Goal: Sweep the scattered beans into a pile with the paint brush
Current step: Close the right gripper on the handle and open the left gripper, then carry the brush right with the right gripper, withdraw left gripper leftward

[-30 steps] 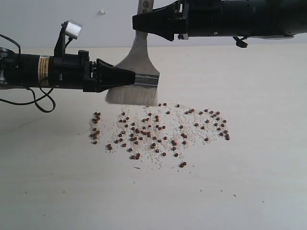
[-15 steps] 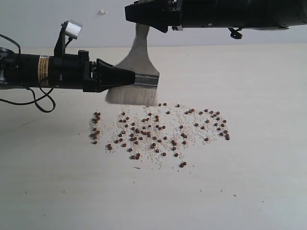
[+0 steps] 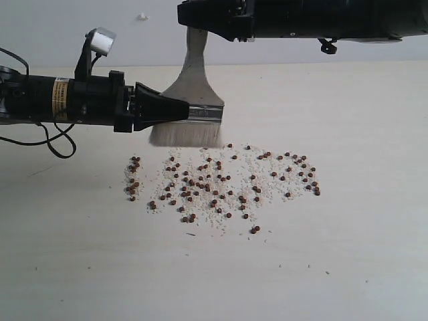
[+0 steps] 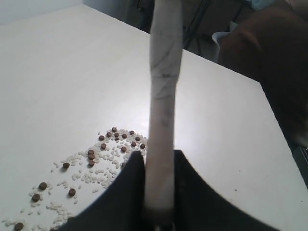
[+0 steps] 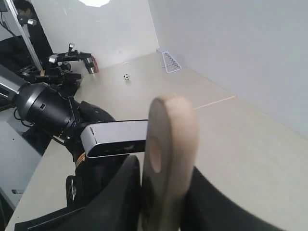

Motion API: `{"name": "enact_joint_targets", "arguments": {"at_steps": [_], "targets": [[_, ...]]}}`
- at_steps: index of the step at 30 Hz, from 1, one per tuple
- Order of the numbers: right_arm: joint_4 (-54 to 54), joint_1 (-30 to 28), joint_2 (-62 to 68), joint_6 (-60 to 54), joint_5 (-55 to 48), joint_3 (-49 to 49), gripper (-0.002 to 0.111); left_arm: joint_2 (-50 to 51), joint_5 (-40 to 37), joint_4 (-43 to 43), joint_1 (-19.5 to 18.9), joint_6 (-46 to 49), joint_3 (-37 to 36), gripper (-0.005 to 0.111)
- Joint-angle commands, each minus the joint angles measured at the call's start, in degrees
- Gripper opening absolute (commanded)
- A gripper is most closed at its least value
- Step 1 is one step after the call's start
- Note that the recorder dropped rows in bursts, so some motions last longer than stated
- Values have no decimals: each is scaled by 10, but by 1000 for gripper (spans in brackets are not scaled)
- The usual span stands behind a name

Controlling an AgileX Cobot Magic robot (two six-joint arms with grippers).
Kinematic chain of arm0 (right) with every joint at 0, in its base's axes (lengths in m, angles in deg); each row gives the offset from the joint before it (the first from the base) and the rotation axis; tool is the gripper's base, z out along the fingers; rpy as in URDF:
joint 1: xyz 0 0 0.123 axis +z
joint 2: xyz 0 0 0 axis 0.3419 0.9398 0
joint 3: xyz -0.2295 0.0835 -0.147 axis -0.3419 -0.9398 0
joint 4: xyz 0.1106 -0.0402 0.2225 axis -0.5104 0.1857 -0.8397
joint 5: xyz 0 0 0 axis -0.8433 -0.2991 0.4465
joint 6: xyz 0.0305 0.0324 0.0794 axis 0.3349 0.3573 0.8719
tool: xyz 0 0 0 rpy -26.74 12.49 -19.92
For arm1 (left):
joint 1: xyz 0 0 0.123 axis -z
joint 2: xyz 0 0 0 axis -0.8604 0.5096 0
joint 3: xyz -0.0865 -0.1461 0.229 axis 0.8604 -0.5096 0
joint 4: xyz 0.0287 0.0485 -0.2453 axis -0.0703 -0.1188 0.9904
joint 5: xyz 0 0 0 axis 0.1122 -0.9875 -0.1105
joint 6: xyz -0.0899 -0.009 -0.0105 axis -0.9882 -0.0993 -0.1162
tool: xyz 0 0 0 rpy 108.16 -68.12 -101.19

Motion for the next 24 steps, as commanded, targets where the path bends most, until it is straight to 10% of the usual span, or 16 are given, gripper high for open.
{"name": "enact_joint_targets", "arguments": {"at_steps": [1, 8, 24], "targets": [[0, 0, -6, -6, -3, 4, 0, -1, -4, 24, -1, -27, 2, 10], [0, 0, -6, -6, -3, 4, 0, -1, -4, 32, -1, -29, 2, 64], [0, -37, -48, 53, 189, 4, 0, -24, -4, -21, -64, -104, 2, 67]]}}
